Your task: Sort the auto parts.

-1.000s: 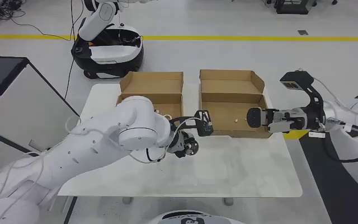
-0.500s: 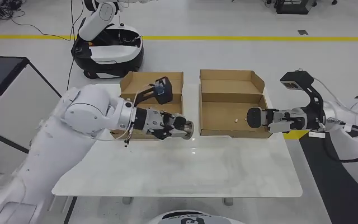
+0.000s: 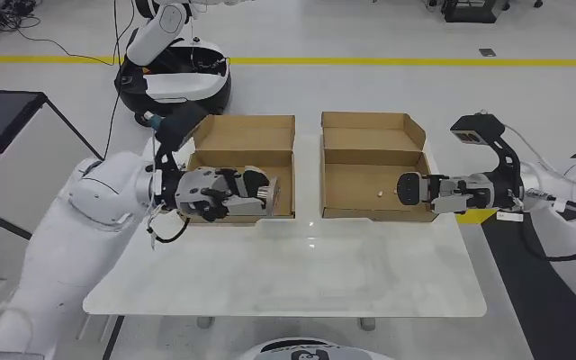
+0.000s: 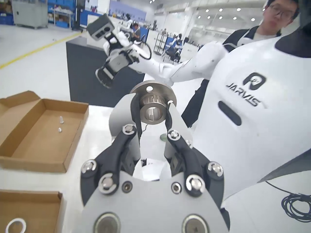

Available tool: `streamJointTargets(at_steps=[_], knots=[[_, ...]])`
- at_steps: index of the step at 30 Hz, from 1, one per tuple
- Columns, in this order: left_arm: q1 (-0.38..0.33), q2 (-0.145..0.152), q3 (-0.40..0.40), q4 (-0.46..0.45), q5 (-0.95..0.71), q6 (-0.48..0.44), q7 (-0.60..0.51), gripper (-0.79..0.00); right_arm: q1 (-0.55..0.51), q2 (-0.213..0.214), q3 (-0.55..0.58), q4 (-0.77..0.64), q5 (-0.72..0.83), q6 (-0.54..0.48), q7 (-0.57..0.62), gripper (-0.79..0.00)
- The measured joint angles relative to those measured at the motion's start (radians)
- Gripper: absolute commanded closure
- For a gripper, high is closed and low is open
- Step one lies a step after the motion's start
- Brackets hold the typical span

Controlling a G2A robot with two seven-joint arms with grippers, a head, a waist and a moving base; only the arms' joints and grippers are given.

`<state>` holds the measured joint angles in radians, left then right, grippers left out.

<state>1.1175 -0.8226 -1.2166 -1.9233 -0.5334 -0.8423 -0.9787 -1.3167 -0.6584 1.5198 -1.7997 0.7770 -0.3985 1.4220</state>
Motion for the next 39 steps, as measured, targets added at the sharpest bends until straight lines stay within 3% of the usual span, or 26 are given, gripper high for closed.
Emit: streamJointTargets(at_steps=[9,14,22,27,39], knots=[[0.019,0.048,0.027,-0.082,-0.074,-0.166,0.167,0.000,0.000,0.000,0.000,0.000,0.000,0.000,0.000,-0.785],[-0.002,0.061,0.040,-0.141,-0.147,-0.170,0.171,0.000,0.000,0.000,0.000,0.000,0.000,0.000,0.000,-0.785],[0.005,0.030,-0.016,-0.189,-0.275,-0.170,0.170,0.000,0.000,0.000,0.000,0.000,0.000,0.000,0.000,-0.785],[0.021,0.007,-0.043,-0.201,-0.260,-0.170,0.170,0.000,0.000,0.000,0.000,0.000,0.000,0.000,0.000,-0.785],[0.033,0.002,-0.017,-0.120,-0.203,-0.170,0.170,0.000,0.000,0.000,0.000,0.000,0.000,0.000,0.000,-0.785]])
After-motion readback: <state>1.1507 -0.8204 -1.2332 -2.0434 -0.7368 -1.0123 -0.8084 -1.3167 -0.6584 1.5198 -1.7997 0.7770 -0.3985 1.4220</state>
